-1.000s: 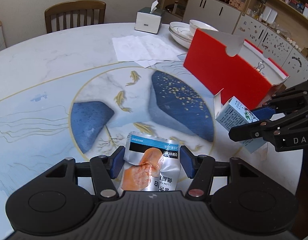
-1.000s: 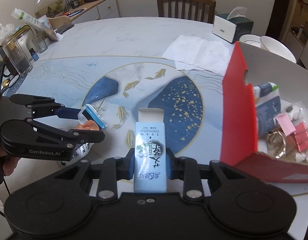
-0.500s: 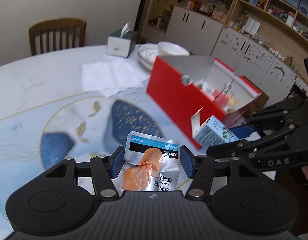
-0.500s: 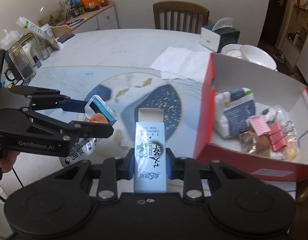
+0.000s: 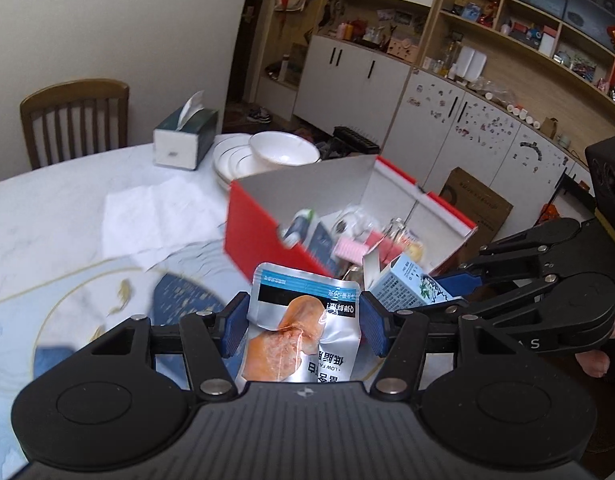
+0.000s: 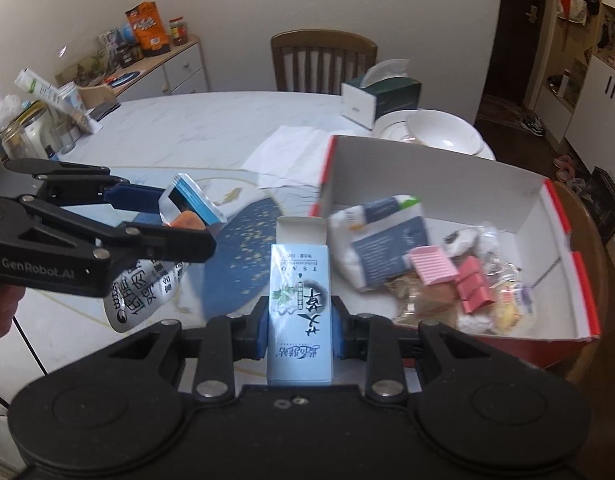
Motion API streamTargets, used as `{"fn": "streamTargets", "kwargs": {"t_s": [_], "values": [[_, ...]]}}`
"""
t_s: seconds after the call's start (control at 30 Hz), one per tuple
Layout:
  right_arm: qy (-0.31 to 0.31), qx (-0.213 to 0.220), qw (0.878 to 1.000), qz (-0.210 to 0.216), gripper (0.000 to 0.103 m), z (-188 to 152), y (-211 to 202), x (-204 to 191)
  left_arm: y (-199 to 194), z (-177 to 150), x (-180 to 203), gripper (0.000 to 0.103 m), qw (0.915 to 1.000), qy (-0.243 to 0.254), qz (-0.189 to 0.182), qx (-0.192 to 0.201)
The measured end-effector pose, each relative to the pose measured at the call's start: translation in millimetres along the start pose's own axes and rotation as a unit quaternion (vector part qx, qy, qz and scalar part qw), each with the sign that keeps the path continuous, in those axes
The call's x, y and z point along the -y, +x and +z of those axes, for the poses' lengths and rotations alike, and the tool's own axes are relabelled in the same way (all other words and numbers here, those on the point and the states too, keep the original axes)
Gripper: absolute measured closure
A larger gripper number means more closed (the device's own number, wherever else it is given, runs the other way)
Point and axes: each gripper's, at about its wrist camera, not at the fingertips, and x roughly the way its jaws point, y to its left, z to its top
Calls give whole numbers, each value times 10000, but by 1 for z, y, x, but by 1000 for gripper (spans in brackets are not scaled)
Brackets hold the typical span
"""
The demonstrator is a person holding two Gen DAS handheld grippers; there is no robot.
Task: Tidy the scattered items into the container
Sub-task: 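Carry the snack pouch and milk carton with both tools over the red box, then lower the pouch and carton into the box and open both tools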
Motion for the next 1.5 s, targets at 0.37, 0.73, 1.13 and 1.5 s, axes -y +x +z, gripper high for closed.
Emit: {"fn": "streamTargets", "kwargs": {"t_s": [0.37, 0.73, 1.13, 1.5], "values": [[190, 298, 9981, -504, 75, 10, -18, 75, 37, 47, 43, 45, 9989, 420, -114, 153], [430, 250, 9950, -868, 75, 23, 4, 151, 97, 85, 75, 45, 9969, 764, -193, 43], [384, -73, 9966, -723, 75, 40, 57, 187, 168, 93, 82, 45, 9934, 1081, 67, -378], [113, -442, 9969, -646, 75, 47, 97, 188, 212, 88, 80, 45, 9892, 1160, 246, -859]]}}
